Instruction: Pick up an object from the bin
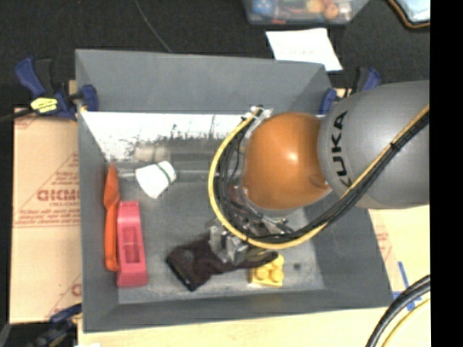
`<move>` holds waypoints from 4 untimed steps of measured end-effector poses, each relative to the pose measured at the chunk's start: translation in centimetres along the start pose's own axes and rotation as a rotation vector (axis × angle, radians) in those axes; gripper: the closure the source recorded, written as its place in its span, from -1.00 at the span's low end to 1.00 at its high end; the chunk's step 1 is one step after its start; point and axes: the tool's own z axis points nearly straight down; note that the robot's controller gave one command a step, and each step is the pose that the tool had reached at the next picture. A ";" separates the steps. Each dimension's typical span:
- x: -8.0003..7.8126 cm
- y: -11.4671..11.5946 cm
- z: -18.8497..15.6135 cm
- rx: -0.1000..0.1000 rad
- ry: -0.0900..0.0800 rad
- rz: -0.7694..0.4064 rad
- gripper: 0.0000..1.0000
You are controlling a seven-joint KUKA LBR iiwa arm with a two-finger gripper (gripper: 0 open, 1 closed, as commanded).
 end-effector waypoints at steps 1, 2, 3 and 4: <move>0.0 0.0 0.0 0.000 0.000 0.001 1.00; -1.2 0.9 -2.7 0.001 -0.005 -0.018 1.00; -1.2 0.9 -2.6 0.000 -0.004 -0.016 1.00; 0.9 4.3 1.7 -0.002 -0.003 -0.083 1.00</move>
Offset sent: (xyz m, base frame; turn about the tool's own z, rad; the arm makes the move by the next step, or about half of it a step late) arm 0.0047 0.0142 0.0259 -0.0223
